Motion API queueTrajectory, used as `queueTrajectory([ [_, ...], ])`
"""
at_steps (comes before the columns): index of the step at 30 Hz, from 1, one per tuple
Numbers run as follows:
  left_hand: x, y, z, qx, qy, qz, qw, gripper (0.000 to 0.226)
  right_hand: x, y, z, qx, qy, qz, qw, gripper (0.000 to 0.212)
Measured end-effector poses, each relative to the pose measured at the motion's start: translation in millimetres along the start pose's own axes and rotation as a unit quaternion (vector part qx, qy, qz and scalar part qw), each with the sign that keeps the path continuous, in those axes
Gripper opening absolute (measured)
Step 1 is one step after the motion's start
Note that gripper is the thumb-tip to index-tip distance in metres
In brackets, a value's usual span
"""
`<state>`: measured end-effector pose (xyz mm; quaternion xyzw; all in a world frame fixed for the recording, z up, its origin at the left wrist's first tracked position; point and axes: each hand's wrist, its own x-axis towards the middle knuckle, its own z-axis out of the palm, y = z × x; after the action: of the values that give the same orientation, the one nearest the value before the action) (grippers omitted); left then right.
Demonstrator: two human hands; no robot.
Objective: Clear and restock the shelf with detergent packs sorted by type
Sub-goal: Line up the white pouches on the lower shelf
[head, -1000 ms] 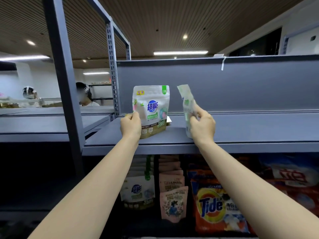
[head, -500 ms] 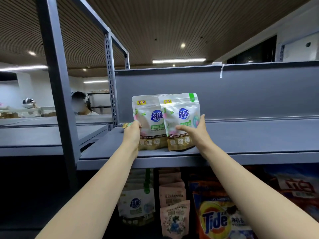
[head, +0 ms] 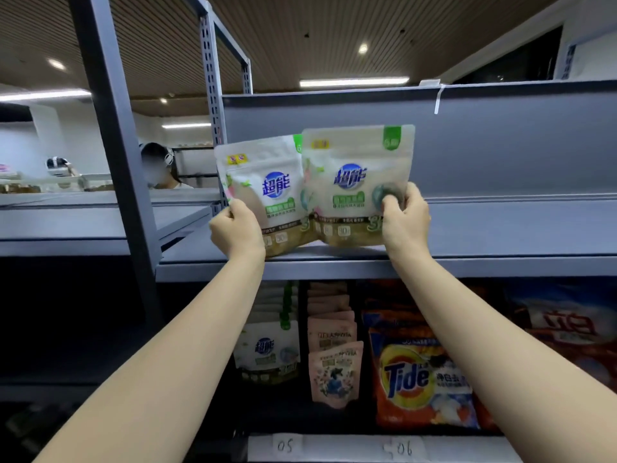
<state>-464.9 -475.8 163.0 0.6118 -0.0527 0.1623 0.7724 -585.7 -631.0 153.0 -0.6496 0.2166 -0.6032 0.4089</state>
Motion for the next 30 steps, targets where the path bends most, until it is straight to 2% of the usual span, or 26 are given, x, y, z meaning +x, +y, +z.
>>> queueTrajectory([
  [4, -2.3, 0.1, -22.8, 0.008, 0.063, 0.026, 0.998, 0.043, -25.9, -14.8, -10.8, 0.038, 0.076, -0.044, 0.995, 0.008],
  [7, -10.1, -5.3, -40.0, 0.012, 0.070, 0.030, 0.997, 0.042, -45.1, -14.0, -14.4, 0.060, 0.085, -0.049, 0.993, 0.005],
  [10, -21.6, -26.1, -59.0, 0.027, 0.055, 0.046, 0.997, 0.043, -68.1, -5.1, -17.0, 0.070, 0.072, -0.057, 0.993, 0.007],
  [16, -44.6, -91.7, -96.4, 0.085, 0.013, 0.041, 0.995, 0.043, -117.8, 29.0, -20.1, 0.016, -0.014, -0.047, 0.999, 0.027],
  [19, -48.0, -133.5, -109.2, 0.098, 0.005, -0.028, 0.995, 0.043, -137.6, 50.3, -16.4, 0.004, -0.065, -0.001, 0.998, 0.033],
  [21, -41.9, -168.2, -115.5, 0.099, 0.004, -0.106, 0.989, 0.042, -149.3, 64.1, -11.5, -0.004, -0.102, 0.031, 0.994, 0.029],
  [25, -24.7, -219.7, -122.3, 0.070, -0.017, -0.264, 0.962, 0.029, -173.5, 96.2, 0.8, -0.024, -0.179, 0.116, 0.977, 0.013],
  [27, -14.7, -236.5, -120.2, 0.061, -0.029, -0.316, 0.946, 0.037, -184.6, 114.0, 5.5, -0.047, -0.212, 0.162, 0.963, 0.013],
  [30, -2.0, -258.8, -111.6, 0.091, -0.117, -0.357, 0.922, 0.033, -200.1, 138.2, 14.5, -0.092, -0.257, 0.240, 0.932, 0.011],
])
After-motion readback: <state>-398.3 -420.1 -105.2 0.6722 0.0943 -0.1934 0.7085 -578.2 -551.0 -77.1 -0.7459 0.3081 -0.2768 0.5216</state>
